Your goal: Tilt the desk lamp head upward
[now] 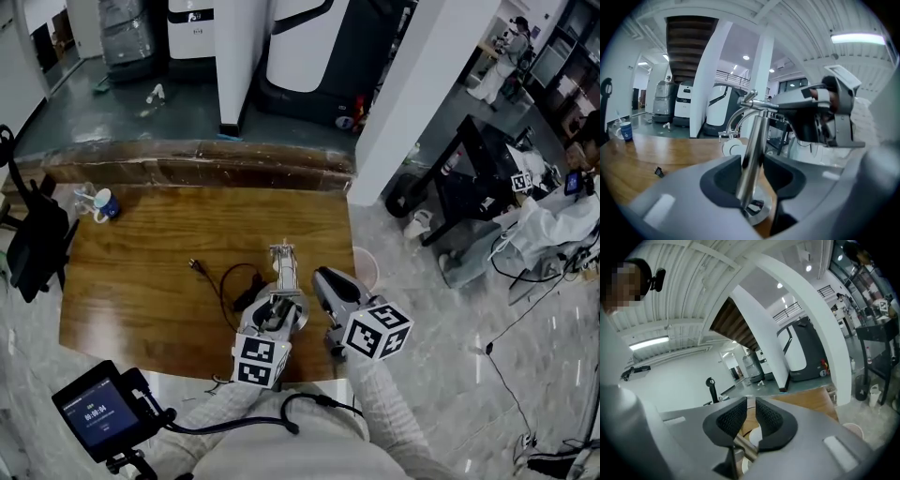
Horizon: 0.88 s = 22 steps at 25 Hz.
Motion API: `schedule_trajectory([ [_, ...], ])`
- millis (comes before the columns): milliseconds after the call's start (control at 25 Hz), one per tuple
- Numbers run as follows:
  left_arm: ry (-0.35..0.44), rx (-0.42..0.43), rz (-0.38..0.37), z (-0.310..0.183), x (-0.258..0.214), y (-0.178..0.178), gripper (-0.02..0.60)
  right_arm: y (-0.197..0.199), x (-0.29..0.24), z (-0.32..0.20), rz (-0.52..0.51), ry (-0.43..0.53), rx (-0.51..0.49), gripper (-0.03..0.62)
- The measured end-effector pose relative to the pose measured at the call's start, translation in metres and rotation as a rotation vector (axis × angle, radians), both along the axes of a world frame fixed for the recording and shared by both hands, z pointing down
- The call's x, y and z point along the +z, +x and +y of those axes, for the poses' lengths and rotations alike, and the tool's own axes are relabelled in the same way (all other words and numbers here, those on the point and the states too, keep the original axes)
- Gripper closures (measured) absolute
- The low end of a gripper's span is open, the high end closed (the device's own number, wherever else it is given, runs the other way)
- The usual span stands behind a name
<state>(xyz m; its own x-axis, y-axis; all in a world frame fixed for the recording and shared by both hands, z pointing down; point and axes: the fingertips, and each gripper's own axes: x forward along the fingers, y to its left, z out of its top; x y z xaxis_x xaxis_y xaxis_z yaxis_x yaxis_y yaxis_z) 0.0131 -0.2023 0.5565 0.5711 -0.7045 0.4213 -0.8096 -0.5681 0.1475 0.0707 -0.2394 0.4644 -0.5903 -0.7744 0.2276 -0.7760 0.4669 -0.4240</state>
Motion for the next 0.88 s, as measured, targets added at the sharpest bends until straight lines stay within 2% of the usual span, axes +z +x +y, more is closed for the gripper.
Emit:
schedule_trajectory([
  [160, 0.007, -0.013, -0.017, 0.001, -0.003, 0.001, 0.445, -0.011, -0.004, -0.022, -0.087, -0.070, -0.107, 0.522],
  [320, 0.027, -0.018, -0.037, 0.005, -0.006, 0.003, 0.445, -0.025, 0.013, -0.027, -0.156, -0.225, -0.234, 0.496],
  [480, 0.031, -0.013, -0.047, 0.007, -0.007, 0.003, 0.445, -0.031, 0.023, -0.030, -0.492, -0.441, -0.286, 0.497],
  [560, 0.030, -0.010, -0.050, 0.008, -0.007, 0.003, 0.445, -0.032, 0.030, -0.032, -0.585, -0.521, -0.290, 0.497],
  [680, 0.030, -0.006, -0.053, 0.008, -0.007, 0.004, 0.445, -0.036, 0.041, -0.034, -0.621, -0.603, -0.303, 0.480],
  [880, 0.030, 0.002, -0.068, 0.009, -0.004, 0.002, 0.440, -0.042, 0.048, -0.037, -0.704, -0.682, -0.320, 0.471],
])
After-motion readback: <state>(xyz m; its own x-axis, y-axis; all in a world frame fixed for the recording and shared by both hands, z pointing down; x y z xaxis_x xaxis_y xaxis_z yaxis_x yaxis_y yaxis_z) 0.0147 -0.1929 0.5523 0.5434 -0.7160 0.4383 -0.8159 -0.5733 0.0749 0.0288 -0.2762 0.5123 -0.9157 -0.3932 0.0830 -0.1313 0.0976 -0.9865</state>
